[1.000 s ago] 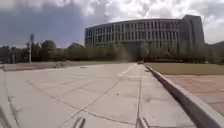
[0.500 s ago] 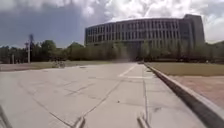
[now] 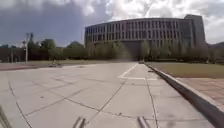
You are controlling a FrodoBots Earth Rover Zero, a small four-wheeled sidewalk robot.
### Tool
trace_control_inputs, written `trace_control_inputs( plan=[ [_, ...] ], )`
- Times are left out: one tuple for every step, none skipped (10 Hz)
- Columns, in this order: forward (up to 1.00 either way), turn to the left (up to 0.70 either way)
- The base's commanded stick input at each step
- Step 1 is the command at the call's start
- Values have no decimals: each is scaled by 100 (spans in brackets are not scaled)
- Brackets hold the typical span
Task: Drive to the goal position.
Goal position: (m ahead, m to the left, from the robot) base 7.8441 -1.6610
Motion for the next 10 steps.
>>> trace_control_inputs(
  plan=[
    [70,-35],
    [70,-8],
    [70,0],
    [70,0],
    [70,0],
    [70,0],
    [70,0],
    [70,0],
    [70,0],
    [70,0]
  ],
)
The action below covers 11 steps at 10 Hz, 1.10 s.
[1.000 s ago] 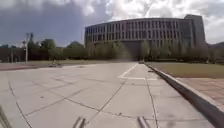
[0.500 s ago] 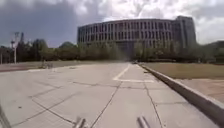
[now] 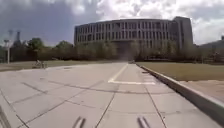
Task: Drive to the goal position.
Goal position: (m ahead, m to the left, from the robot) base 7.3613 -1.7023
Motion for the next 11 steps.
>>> trace_control_inputs(
  plan=[
    [70,0],
    [70,0],
    [70,0],
    [70,0],
    [70,0],
    [70,0],
    [70,0],
    [70,0],
    [70,0],
    [70,0],
    [70,0]
  ],
)
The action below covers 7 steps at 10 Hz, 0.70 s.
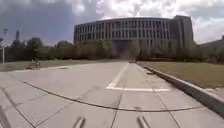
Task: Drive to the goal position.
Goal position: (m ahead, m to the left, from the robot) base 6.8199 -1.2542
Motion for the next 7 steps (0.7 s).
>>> trace_control_inputs(
  plan=[
    [70,0],
    [70,0],
    [70,0],
    [70,0],
    [70,0],
    [70,0],
    [70,-13]
  ],
)
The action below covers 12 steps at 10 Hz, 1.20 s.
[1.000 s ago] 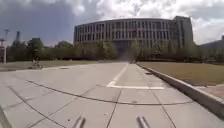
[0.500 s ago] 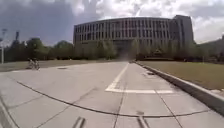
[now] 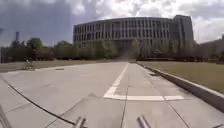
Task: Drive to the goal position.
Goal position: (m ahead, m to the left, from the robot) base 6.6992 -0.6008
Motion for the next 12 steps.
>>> trace_control_inputs(
  plan=[
    [70,-35],
    [70,-35],
    [70,-35],
    [70,-35],
    [70,-30],
    [70,0],
    [70,0],
    [70,0],
    [70,0],
    [70,0],
    [70,0],
    [70,0]
  ],
)
